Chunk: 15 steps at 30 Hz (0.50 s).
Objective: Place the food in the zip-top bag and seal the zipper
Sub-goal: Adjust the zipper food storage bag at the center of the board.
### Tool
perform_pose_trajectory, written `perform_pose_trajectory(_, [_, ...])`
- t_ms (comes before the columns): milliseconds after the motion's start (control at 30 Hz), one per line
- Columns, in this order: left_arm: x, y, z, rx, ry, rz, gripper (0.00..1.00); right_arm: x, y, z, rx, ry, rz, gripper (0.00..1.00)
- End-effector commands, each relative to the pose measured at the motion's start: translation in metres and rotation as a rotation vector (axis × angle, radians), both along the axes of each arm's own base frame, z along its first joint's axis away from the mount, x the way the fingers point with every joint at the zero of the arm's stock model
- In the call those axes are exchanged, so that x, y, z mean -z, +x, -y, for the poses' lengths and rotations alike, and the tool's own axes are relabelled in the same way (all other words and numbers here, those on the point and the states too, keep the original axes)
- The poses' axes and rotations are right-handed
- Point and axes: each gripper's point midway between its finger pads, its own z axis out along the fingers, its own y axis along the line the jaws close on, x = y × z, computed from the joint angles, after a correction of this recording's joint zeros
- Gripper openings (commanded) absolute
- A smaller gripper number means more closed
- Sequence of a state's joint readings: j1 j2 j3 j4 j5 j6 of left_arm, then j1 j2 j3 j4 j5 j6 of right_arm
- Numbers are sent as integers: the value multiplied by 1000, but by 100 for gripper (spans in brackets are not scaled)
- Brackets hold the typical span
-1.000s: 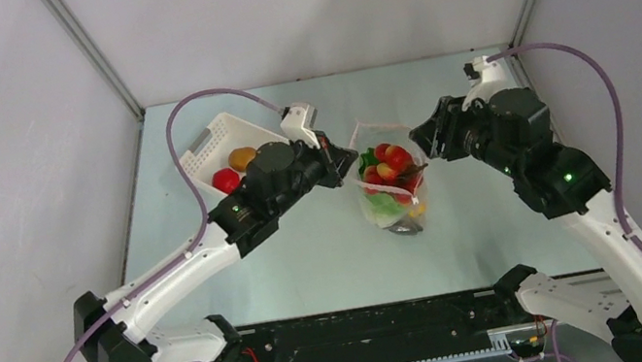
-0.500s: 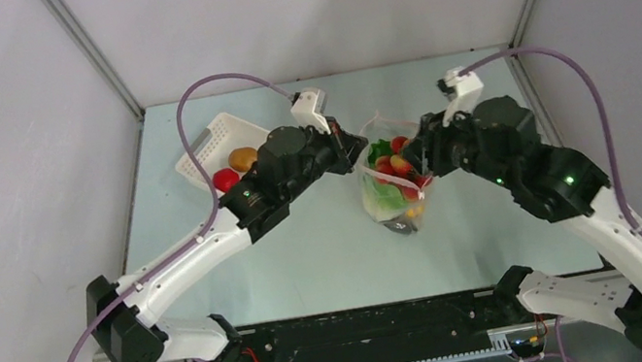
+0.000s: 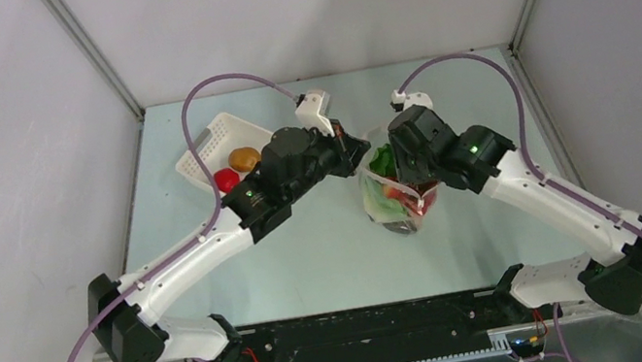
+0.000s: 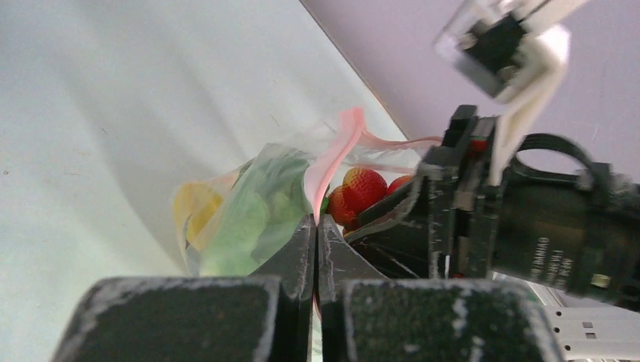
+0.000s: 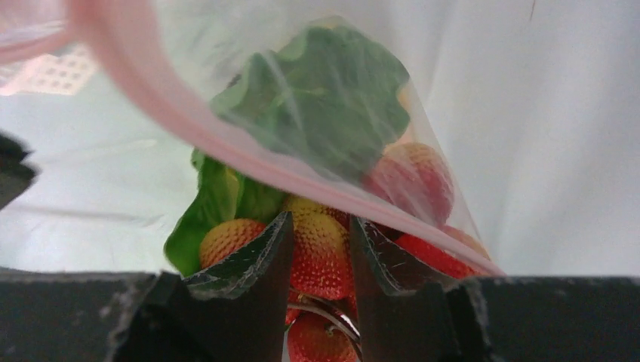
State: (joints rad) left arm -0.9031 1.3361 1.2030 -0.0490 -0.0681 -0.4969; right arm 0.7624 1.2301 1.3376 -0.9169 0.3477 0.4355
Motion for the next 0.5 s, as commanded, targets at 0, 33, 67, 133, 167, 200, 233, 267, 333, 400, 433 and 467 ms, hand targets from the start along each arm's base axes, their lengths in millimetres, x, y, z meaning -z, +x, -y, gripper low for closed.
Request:
perform_pose_trajectory(0, [-45,1,5,8,-94,86,0,12,-7,15,119,-41,-84,37])
perform_pose_trajectory(33, [-45,1,6,9,-94,83,0,11,-6,15,125,-42,-84,37])
perform_pose_trajectory(67, [-45,1,6,10,-94,82,0,10,-5,16,130,-43,-79,37])
perform_pose_trajectory(133, [-45,1,6,10,-95,81,0,2,-2,13,117,-19,-48,38])
perform_pose_trajectory(167, [-45,1,6,10,-98,81,0,-2,0,11,100,-11,-32,38])
perform_pose_trajectory(200, [-46,1,6,10,-101,81,0,-12,3,7,91,23,7,39])
perform_pose_trajectory(233, [-46,0,7,12,-102,81,0,-18,4,5,72,38,26,40])
perform_pose_trajectory(267, [-47,0,6,11,-106,81,0,-31,7,1,61,81,71,42])
perform_pose_trajectory(333, [-47,0,6,10,-107,80,0,-53,6,-4,16,142,141,44])
perform_pose_trajectory(400, [-47,0,6,7,-107,80,0,-75,3,-8,-47,183,218,47])
perform_pose_trajectory(433, [-48,0,5,7,-107,81,0,-92,-1,-11,-79,234,267,50])
perform_pose_trajectory(467, [-48,0,5,7,-107,81,0,-96,-4,-12,-112,237,286,51])
